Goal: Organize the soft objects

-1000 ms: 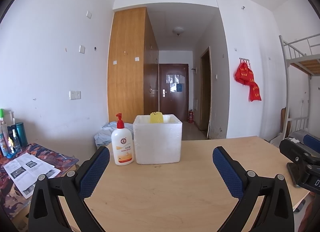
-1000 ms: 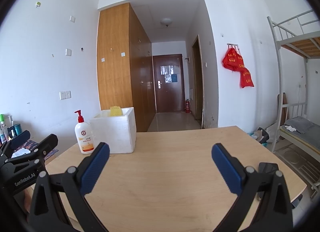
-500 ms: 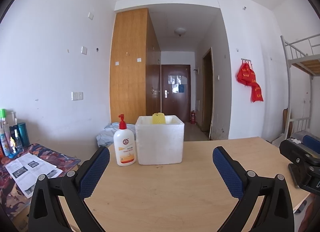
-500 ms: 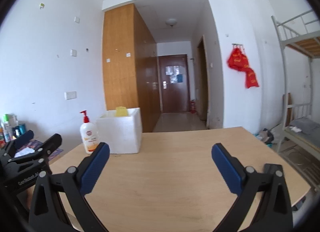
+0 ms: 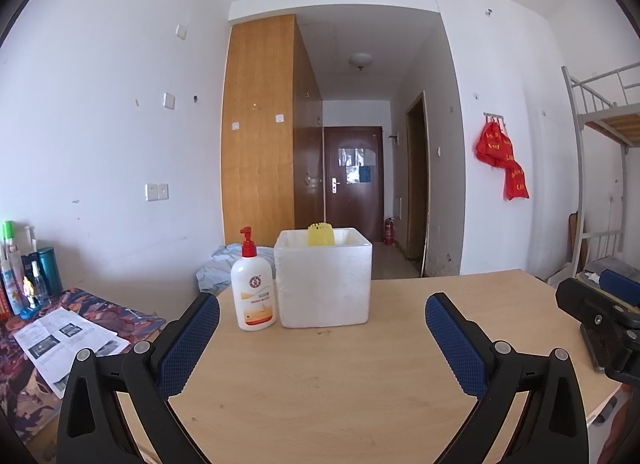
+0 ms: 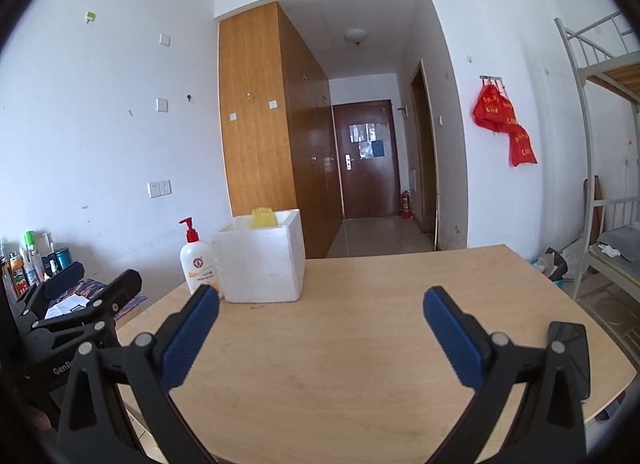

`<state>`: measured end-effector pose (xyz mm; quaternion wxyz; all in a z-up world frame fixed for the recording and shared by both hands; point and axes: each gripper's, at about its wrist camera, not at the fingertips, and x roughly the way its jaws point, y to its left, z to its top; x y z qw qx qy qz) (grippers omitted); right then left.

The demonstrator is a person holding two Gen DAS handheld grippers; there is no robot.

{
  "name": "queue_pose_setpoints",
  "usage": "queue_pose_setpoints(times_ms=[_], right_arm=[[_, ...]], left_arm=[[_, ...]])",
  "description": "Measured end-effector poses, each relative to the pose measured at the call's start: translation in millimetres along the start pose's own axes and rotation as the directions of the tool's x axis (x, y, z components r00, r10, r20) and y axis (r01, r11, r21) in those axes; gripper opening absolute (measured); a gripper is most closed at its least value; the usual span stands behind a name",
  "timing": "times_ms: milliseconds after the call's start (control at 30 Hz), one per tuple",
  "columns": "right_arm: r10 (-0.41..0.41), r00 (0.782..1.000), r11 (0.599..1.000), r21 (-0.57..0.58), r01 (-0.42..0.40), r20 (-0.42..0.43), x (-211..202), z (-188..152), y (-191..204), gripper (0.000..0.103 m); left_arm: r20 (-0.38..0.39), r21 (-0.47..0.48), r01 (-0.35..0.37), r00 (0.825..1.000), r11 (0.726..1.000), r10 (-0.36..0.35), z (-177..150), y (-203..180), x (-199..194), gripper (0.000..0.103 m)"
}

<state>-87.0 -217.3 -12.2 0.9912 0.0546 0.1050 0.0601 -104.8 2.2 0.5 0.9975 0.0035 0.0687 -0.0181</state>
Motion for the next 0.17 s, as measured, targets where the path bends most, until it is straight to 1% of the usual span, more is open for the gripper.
queue_pose_setpoints(times_ms=[167], right_arm=[[-0.008,1.000,1.000,-0.007,0.008,-0.007,1.0,0.3,1.0,0.103]], left_arm=[[0.015,0.002,-0.011,1.000,1.000,0.011,0.6,-0.1,-2.0,0.103]])
